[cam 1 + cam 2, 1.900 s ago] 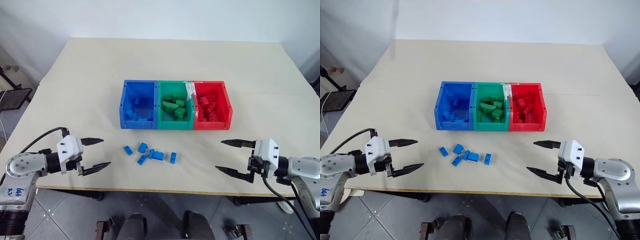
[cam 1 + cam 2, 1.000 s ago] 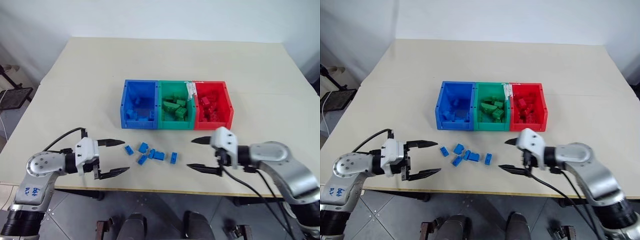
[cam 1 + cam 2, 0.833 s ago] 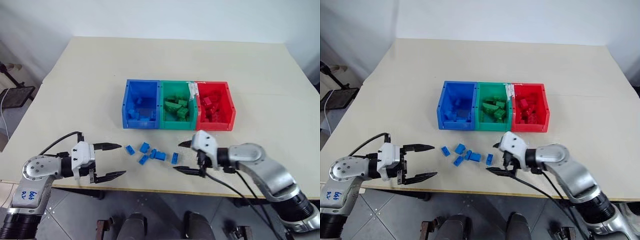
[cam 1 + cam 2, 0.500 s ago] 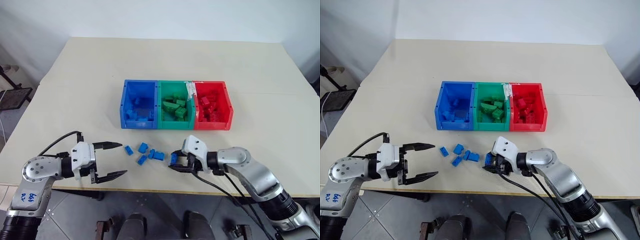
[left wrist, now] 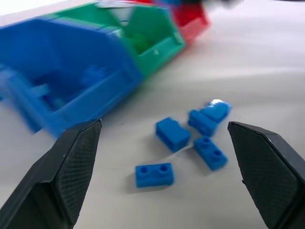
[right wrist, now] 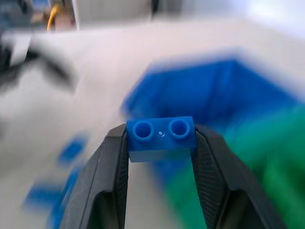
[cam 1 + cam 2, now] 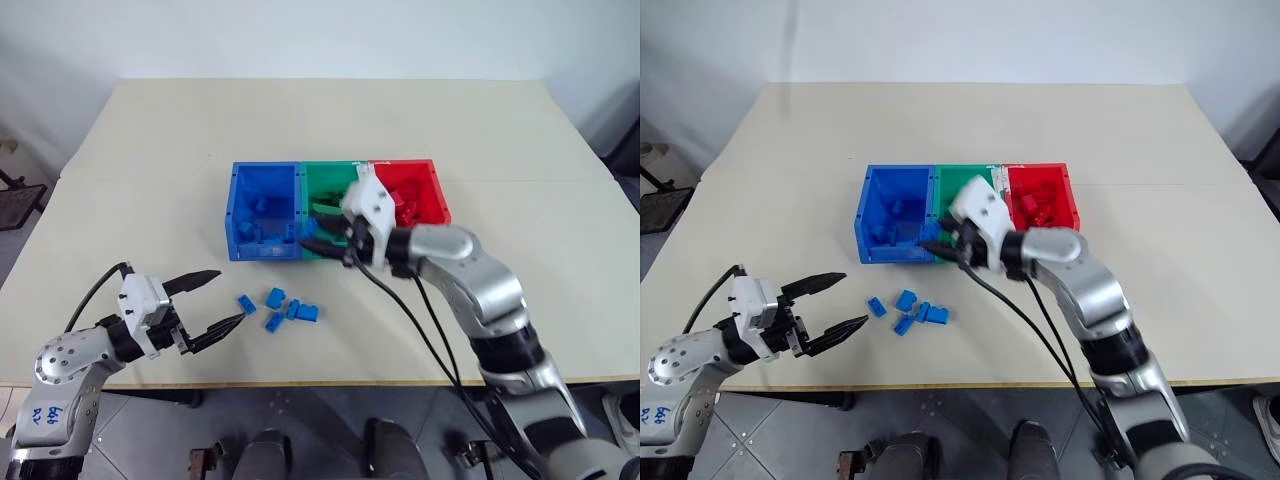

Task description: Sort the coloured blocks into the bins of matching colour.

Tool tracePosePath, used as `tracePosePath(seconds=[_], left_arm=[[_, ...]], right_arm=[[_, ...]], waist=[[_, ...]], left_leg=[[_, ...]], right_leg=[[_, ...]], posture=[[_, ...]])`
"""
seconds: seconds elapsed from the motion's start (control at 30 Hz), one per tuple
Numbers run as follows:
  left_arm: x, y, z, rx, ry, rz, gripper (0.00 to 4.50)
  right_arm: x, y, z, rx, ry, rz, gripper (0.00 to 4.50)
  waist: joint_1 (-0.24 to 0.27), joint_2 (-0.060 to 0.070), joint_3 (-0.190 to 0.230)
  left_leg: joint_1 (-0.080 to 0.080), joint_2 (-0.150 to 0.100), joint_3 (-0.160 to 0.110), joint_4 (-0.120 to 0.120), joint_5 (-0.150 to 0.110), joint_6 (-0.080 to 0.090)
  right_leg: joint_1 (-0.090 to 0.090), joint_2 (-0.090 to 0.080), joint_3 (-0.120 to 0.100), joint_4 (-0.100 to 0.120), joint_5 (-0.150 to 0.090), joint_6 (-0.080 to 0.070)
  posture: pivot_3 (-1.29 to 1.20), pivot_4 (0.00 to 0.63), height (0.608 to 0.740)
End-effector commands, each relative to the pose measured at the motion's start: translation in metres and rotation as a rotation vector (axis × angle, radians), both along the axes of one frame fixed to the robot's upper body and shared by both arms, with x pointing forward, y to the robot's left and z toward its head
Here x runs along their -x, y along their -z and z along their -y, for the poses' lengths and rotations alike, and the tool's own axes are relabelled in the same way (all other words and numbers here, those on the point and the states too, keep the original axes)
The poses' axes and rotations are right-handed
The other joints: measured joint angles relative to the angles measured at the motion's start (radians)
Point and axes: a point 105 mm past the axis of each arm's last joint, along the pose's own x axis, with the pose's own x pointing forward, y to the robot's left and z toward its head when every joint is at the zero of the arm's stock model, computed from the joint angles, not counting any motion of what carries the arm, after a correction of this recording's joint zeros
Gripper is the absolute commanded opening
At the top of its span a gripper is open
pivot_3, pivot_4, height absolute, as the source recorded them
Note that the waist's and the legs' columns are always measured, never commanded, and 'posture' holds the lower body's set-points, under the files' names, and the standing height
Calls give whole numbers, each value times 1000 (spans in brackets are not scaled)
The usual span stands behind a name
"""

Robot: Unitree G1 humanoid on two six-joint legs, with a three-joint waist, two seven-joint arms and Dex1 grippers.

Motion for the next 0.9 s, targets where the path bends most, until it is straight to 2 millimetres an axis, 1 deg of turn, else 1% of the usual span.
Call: tracePosePath(seconds=[0.03,0.17,0.23,0.33,0.37,0.43,0.47,0.5,0.57,0.6,0.63,0.67,0.7,0.73,0.77,0.83,0.87,0.9], left_arm=[[7,-5,-8,-5,-53,19,4500],[11,-6,-14,7,-76,-3,4500],[10,-7,-17,-2,-89,3,4500],[7,-9,-20,-10,-103,14,4500],[6,-10,-20,-6,-102,15,4500],[5,-12,-19,10,-90,15,4500],[4,-13,-20,12,-87,17,4500],[3,-13,-21,10,-88,19,4500],[1,-13,-24,-6,-90,15,4500],[0,-12,-26,-23,-87,6,4500],[-1,-11,-28,-35,-84,0,4500],[-4,-9,-34,-79,-81,-15,4500],[-5,-7,-40,-127,-67,-33,4500],[-7,-6,-44,-159,-56,-46,4500],[-7,-5,-47,-189,-35,-55,4500],[-9,-5,-49,-244,7,-53,4500],[-10,-5,-50,-260,21,-51,4500],[-9,-1,-49,-324,66,-52,4500]], right_arm=[[-26,-6,-16,-7,74,38,1467],[-43,-7,-31,3,97,69,1467],[-47,-9,-36,-2,91,82,2212],[-47,-10,-38,-8,72,92,3126],[-46,-11,-37,-10,64,98,3527],[-35,-11,-26,-17,-11,111,4237],[-30,-10,-22,-19,-45,115,4487],[-26,-10,-18,-17,-67,122,4487],[-19,-7,-4,-6,-92,157,4487],[-13,-4,7,0,-105,174,4487],[-9,-2,15,4,-113,183,4487],[9,-3,33,-23,-179,194,4487],[31,-3,53,-52,-260,177,4487],[48,-3,64,-67,-323,165,4487],[56,3,74,-27,-326,161,4487],[62,21,94,72,-279,169,4487],[65,27,100,101,-268,170,4487],[65,32,111,112,-215,178,4487]], waist=[[0,0,0],[3,0,0],[1,0,0],[-4,1,0],[-6,1,1],[-7,1,1],[-7,1,1],[-7,1,1],[-7,1,1],[-6,1,1],[-3,1,1],[-1,1,1],[7,1,1],[10,1,1],[12,2,1],[11,2,1],[9,2,1],[6,2,1]], left_leg=[[0,0,0,0,0,0],[-1,0,-2,0,0,0],[-1,0,-2,0,0,0],[-1,0,-1,0,0,0],[-1,0,-1,0,0,0],[-1,0,-1,0,0,0],[-1,0,-2,0,0,0],[-1,0,-2,0,0,0],[-1,0,-2,0,0,0],[-1,0,-2,0,0,0],[-1,0,-1,0,0,0],[-1,0,-1,0,0,0],[-1,0,-1,0,0,0],[-2,0,-1,-1,0,0],[-2,0,-1,-1,-1,0],[-2,0,1,-1,-1,1],[-2,0,1,-1,-1,1],[-1,0,2,-1,-1,1]], right_leg=[[0,0,0,0,0,0],[0,0,-2,0,0,0],[0,0,-2,0,0,0],[0,0,-2,0,0,0],[0,0,-2,0,0,0],[0,0,-2,0,0,0],[0,0,-2,-1,0,0],[0,0,-2,0,0,0],[0,0,-2,-1,0,0],[0,0,-2,-1,0,0],[0,0,-3,-1,0,0],[0,0,-3,-1,0,0],[0,0,-3,-1,0,0],[0,0,-3,-2,0,0],[1,0,-4,-3,0,0],[1,-1,-4,-4,0,0],[1,-1,-4,-4,0,0],[1,0,-4,-4,0,0]], posture=[[0,150,740],[0,150,740],[0,150,740],[0,150,740],[0,150,740],[0,150,740],[0,150,740],[0,150,740],[0,150,740],[0,150,740],[0,150,740],[0,150,740],[0,150,740],[0,150,740],[0,150,740],[0,150,740],[0,150,740],[0,150,740]])
